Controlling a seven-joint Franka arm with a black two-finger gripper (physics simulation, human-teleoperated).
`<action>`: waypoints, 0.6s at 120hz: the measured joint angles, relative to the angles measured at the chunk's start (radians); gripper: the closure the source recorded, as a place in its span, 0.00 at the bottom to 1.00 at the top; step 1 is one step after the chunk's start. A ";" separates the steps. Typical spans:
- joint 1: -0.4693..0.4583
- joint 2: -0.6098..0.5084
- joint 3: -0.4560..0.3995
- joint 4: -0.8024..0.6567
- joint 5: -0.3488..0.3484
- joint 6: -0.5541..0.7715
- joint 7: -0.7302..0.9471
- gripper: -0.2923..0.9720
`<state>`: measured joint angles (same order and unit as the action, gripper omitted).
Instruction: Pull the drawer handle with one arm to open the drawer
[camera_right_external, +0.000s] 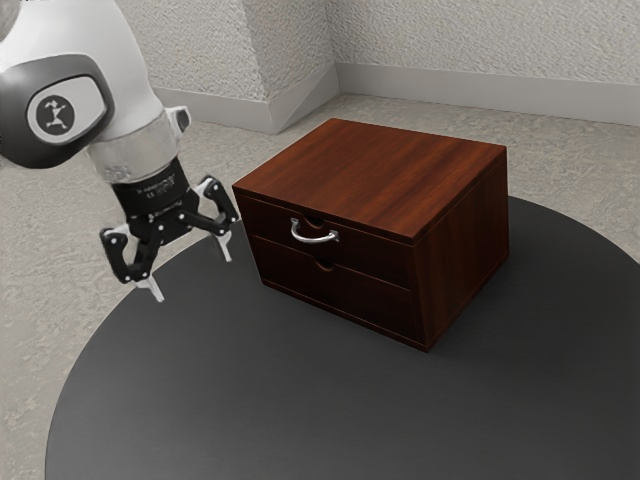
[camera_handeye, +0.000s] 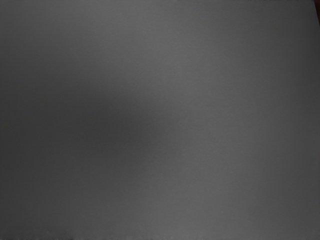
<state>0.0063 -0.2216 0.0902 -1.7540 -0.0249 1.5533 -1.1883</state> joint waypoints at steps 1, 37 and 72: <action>0.000 0.000 0.000 -0.002 -0.001 0.002 -0.003 0.23; 0.001 0.044 -0.002 -0.013 -0.011 0.131 -0.092 0.23; -0.014 0.171 -0.004 0.064 -0.011 0.235 -0.143 0.23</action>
<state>-0.0075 -0.0505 0.0859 -1.6902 -0.0357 1.7878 -1.3316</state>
